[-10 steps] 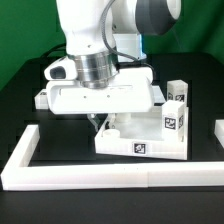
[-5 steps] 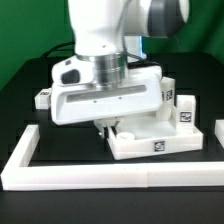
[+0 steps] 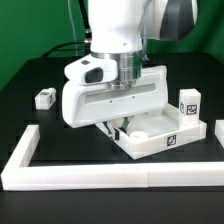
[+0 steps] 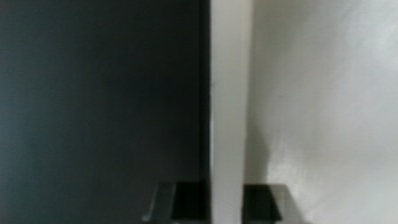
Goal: Assemble square table
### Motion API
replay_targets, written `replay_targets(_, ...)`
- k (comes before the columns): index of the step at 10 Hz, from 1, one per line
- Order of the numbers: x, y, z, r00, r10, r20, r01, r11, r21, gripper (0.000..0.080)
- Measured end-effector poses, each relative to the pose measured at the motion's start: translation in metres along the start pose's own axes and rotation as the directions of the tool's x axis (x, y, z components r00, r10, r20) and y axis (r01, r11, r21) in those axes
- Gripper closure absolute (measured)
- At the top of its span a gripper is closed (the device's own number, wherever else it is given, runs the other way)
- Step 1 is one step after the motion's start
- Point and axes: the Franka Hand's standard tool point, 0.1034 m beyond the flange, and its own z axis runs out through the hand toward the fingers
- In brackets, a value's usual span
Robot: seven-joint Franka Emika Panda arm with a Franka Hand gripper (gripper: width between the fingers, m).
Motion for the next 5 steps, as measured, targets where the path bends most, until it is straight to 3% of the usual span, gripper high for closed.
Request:
replay_targets(2,0.001,0.002,0.000,0.991,-0.133,-0.002,0.133,0.991,-0.011,0.0735)
replay_targets(3,0.009,0.002,0.001,0.971,-0.239,-0.012,0.238,0.971,-0.023,0.0735)
replay_targets(5,0.051,-0.009,-0.002,0.921,-0.388,-0.027,0.386,0.921,-0.054,0.0734)
